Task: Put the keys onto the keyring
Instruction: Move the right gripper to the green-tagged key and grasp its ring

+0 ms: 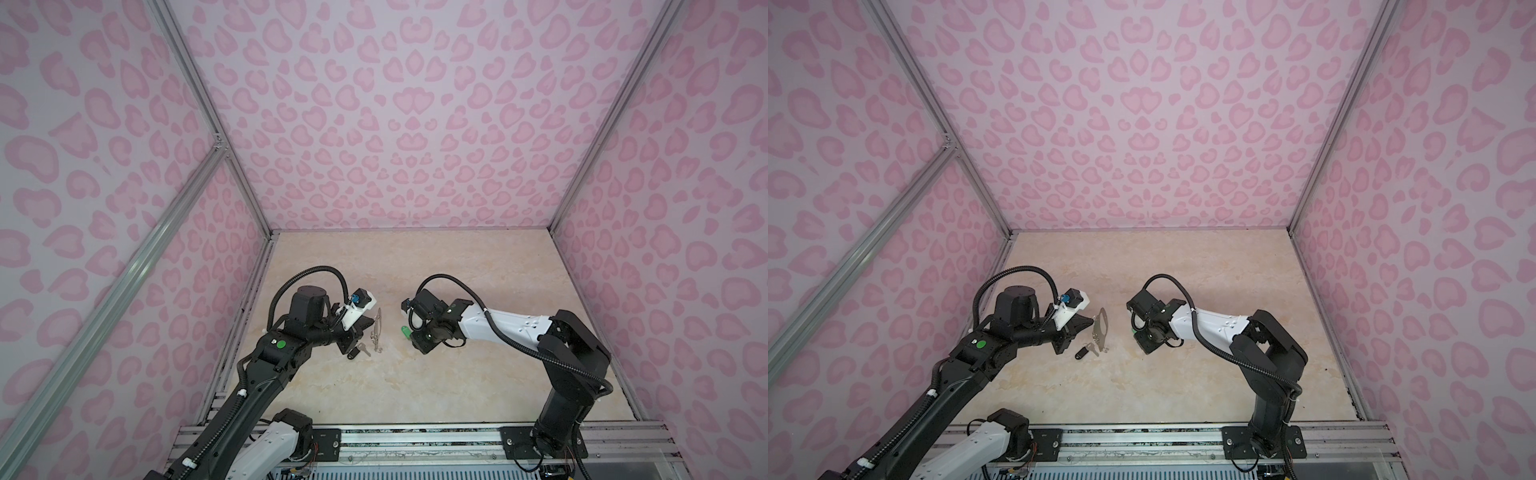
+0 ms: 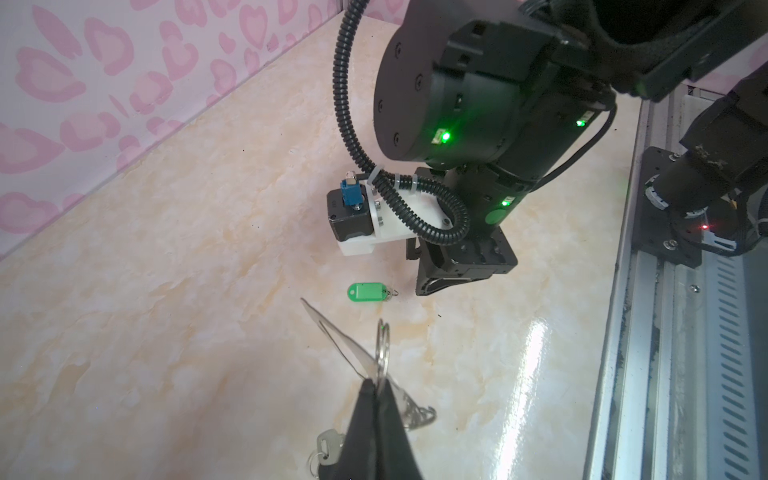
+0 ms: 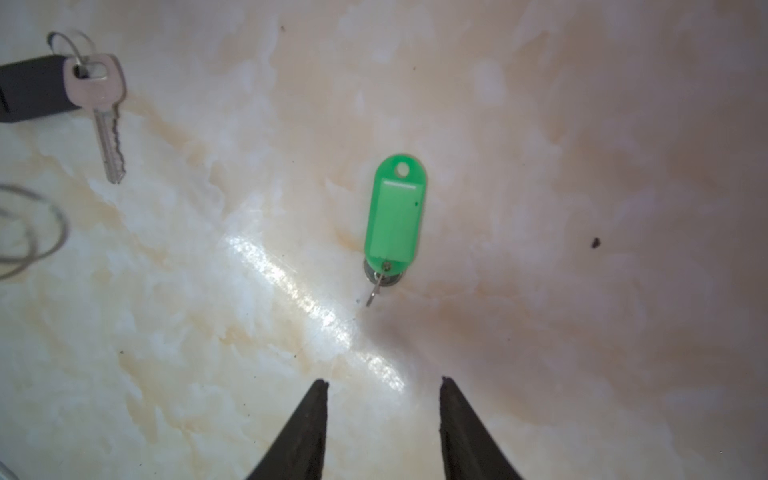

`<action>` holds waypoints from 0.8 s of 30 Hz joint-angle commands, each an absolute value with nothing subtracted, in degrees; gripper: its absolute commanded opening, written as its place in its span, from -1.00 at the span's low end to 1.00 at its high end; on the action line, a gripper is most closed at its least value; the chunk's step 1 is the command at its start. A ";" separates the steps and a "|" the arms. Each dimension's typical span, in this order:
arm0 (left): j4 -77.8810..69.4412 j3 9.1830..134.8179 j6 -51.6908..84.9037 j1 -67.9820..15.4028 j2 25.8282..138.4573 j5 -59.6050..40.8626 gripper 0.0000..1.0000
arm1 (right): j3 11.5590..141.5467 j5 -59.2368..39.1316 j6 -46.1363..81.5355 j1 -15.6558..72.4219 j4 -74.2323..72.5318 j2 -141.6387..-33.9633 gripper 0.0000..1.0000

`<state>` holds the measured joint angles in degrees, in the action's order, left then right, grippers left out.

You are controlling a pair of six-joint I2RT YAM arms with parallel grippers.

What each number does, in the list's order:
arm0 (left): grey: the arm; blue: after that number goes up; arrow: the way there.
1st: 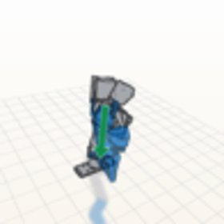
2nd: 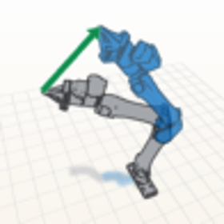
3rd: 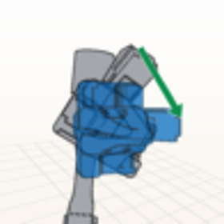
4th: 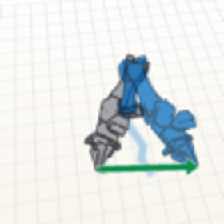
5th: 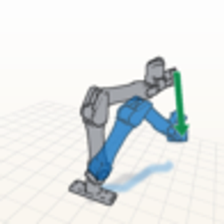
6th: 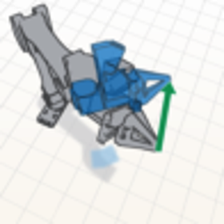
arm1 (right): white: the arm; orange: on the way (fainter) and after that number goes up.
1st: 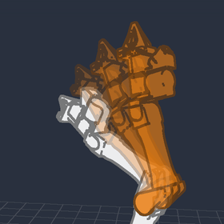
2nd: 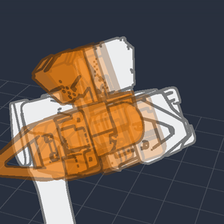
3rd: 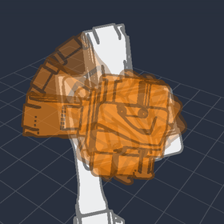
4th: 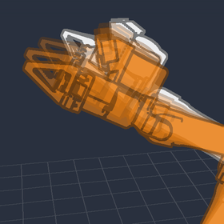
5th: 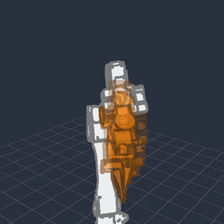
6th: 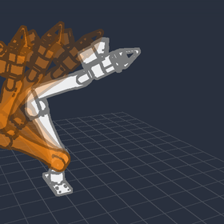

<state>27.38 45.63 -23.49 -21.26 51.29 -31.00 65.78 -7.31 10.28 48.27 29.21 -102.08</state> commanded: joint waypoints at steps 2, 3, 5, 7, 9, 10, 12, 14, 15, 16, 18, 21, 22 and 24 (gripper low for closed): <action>26.66 45.99 -23.70 -21.18 50.98 -30.97 -0.93 | 66.28 -6.50 10.64 48.43 28.65 -103.80 -0.18; 26.50 45.81 -23.56 -21.21 50.80 -31.01 -0.93 | 66.16 -6.50 10.63 48.38 28.07 -103.80 -0.19; 26.46 45.70 -23.60 -21.19 50.65 -30.94 -0.93 | 66.18 -6.68 10.55 48.43 27.43 -104.09 -0.19; 26.49 45.70 -23.77 -21.21 50.81 -30.76 -0.93 | 66.95 -6.83 10.39 48.42 27.75 -104.79 -0.21; 26.53 45.66 -23.74 -21.19 51.18 -30.98 -0.93 | 67.45 -6.93 10.29 48.43 27.79 -105.36 -0.22; 26.54 45.70 -23.73 -21.18 51.25 -31.09 -0.93 | 67.64 -7.03 10.20 48.41 27.62 -105.54 -0.22; 26.52 45.70 -23.74 -21.18 51.48 -31.03 -0.93 | 68.19 -7.25 10.03 48.34 27.72 -106.13 -0.24; 26.54 45.83 -23.90 -21.18 51.55 -30.96 -0.93 | 69.30 -7.60 9.52 48.28 28.46 -106.98 -0.23; 26.54 45.88 -23.91 -21.19 51.51 -30.94 -0.93 | 69.68 -7.66 9.49 48.23 28.62 -107.29 -0.23; 26.55 45.88 -23.84 -21.23 51.38 -30.86 -0.93 | 70.02 -7.65 9.62 48.24 28.73 -107.54 -0.24; 26.63 45.99 -23.82 -21.21 51.15 -30.85 -0.93 | 71.01 -7.82 9.67 48.16 29.56 -108.35 -0.25; 26.54 45.81 -23.91 -21.19 50.85 -30.86 -0.93 | 71.50 -7.65 9.89 48.16 30.21 -108.79 -0.25; 26.54 45.87 -23.95 -21.23 50.90 -30.77 -0.93 | 71.60 -7.65 9.93 48.12 30.30 -108.85 -0.26; 26.47 45.88 -24.04 -21.19 51.05 -30.85 -0.93 | 72.00 -7.56 10.02 48.16 30.78 -109.20 -0.29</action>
